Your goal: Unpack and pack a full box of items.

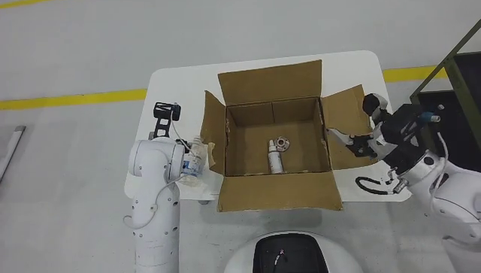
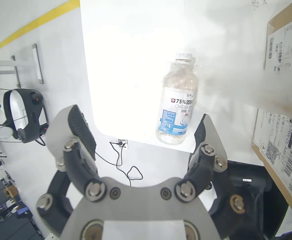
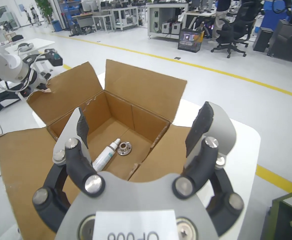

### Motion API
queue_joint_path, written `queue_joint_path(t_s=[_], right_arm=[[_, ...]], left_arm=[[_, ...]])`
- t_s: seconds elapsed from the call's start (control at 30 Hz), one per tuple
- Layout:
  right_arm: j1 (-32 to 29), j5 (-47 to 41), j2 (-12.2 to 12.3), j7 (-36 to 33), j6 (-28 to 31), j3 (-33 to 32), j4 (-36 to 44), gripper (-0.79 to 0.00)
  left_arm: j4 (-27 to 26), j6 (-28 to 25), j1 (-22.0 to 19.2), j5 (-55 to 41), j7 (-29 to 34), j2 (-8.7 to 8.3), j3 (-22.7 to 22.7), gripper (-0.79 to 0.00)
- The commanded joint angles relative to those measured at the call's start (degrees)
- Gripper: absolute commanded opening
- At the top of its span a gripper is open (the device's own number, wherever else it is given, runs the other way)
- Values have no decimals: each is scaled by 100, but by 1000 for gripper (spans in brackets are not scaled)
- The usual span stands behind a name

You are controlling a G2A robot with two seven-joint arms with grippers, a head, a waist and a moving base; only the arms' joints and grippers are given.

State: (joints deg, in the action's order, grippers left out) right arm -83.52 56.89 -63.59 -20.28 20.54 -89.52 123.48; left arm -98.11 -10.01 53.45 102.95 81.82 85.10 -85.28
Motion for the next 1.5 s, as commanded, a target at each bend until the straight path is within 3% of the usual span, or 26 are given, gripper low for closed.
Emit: queue_joint_path(t_s=[0.0, 0.23, 0.73, 0.93, 1.2, 1.47], right_arm=[[173, 221, -6, -375, -47, 329, -21, -785], [737, 798, -81, -1234, -460, 1427, -555, -785], [688, 1047, -58, -1358, -382, 1362, -444, -785], [1129, 1198, -176, -2343, -1635, 1907, -269, -785], [2457, 1938, -541, -3647, -3382, 3438, -1145, -785], [2500, 1973, -556, -3674, -3434, 3485, -1213, -785]], left_arm=[[10, 4, -1, 1, -5, 1, 2, 0], [10, 4, -1, 1, -5, 1, 2, 0], [10, 4, -1, 1, -5, 1, 2, 0], [10, 4, -1, 1, -5, 1, 2, 0], [10, 4, -1, 1, -5, 1, 2, 0], [10, 4, -1, 1, -5, 1, 2, 0]])
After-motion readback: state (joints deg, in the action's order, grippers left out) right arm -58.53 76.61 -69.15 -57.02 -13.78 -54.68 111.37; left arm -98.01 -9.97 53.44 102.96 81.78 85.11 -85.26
